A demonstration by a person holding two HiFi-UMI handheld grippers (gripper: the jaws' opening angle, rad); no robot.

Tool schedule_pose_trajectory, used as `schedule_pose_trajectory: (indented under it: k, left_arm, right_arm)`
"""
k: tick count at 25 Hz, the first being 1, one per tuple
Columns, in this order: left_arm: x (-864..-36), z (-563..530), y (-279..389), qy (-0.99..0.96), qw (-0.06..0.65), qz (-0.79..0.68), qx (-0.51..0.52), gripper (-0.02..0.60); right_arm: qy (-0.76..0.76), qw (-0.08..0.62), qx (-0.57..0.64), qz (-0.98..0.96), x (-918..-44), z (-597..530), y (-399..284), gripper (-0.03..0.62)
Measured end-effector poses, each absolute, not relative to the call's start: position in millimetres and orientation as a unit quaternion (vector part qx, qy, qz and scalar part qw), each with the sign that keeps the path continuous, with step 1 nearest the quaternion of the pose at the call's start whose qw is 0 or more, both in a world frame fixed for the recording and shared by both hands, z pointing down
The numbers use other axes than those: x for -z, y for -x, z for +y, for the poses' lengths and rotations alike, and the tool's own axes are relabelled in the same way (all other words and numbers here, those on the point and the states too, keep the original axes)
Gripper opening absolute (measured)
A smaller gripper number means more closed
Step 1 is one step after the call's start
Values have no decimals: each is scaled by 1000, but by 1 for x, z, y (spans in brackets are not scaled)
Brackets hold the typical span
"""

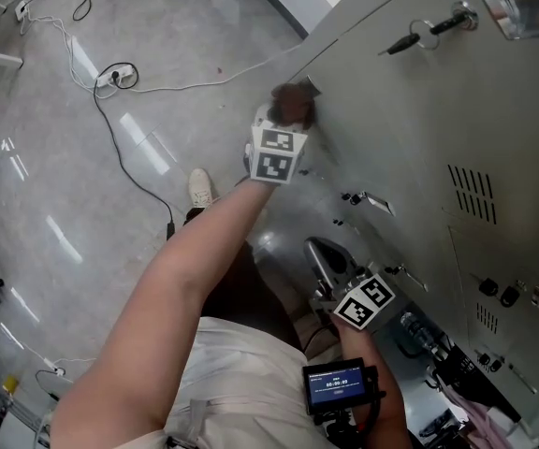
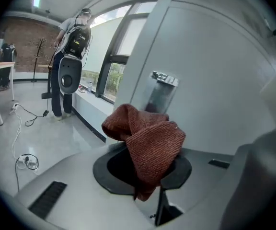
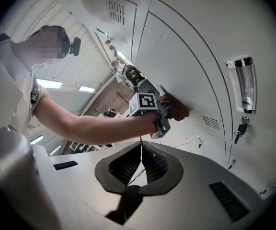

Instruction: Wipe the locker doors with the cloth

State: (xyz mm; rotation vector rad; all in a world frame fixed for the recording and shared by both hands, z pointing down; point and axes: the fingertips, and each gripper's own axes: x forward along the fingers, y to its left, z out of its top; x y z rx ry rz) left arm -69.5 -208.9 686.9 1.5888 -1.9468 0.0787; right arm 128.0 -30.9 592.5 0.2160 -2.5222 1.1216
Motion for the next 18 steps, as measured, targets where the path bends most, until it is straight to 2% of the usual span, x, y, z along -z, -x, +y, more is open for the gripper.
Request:
schedule_pose_trajectory:
  k: [5,12,15,18]
  left_arm:
    - [-703,-205,-13,-636,331,-697,-34,71]
    - [-736,-187,-149,-738,403,-540,-19,71]
    - [-745,-189,-154,-741,394,-543,-40,71]
    - [-754,-194,-129,-726,388,-567,-42,71]
  right_arm:
    - [-88,195,-400,-891,-601,-31,-142,18]
    - [-115,208,-407,-882,-617,-36,-163,18]
    - [-108,216,-405,-882,-619,-32,-165,18]
    - [-108,216,-407,-881,-622,-33,-167,18]
